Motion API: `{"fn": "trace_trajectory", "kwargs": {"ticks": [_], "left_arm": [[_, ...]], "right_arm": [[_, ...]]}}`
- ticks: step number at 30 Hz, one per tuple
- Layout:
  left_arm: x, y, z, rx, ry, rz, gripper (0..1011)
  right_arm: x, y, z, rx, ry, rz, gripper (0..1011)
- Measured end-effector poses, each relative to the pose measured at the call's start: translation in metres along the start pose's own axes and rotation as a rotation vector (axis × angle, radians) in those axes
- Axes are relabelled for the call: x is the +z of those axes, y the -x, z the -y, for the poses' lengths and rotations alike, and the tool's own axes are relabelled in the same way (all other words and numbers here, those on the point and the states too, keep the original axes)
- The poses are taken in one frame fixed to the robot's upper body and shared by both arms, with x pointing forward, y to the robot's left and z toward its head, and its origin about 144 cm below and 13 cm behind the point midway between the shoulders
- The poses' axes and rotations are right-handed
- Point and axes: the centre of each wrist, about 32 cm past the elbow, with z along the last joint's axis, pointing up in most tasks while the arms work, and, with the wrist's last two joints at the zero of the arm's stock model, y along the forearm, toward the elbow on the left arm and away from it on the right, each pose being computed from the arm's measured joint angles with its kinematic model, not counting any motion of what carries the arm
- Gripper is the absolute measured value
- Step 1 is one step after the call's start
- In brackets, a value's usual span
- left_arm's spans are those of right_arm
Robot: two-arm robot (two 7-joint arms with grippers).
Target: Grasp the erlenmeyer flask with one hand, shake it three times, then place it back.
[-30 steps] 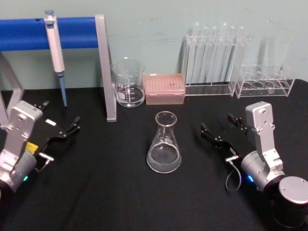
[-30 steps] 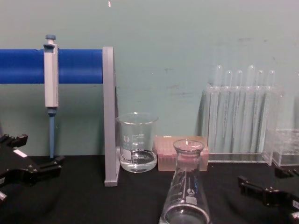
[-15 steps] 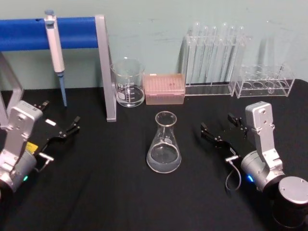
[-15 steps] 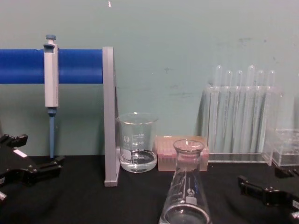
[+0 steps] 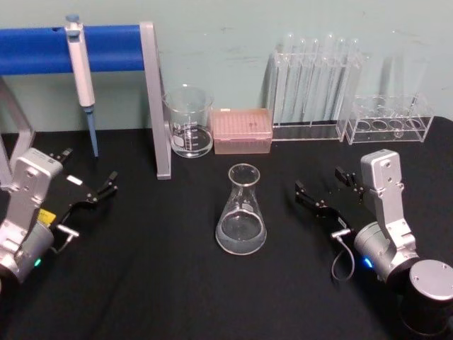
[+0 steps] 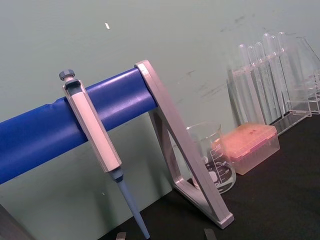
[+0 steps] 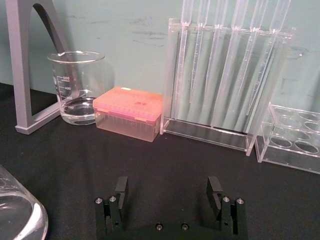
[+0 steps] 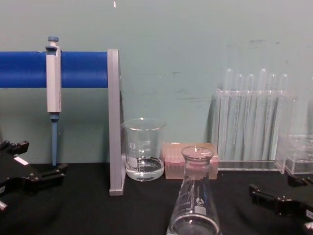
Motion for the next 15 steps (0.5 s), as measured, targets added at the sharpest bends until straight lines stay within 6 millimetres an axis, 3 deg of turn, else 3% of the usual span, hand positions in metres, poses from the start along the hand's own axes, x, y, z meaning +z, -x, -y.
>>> {"fn": "trace_trajectory", "kwargs": {"ticks": [15], "left_arm": [[0.0000,0.0000,0.0000,0.000,0.000,0.000,1001]], "right_arm": [[0.0000,0.0000,0.0000,0.000,0.000,-0.001,1002]]}}
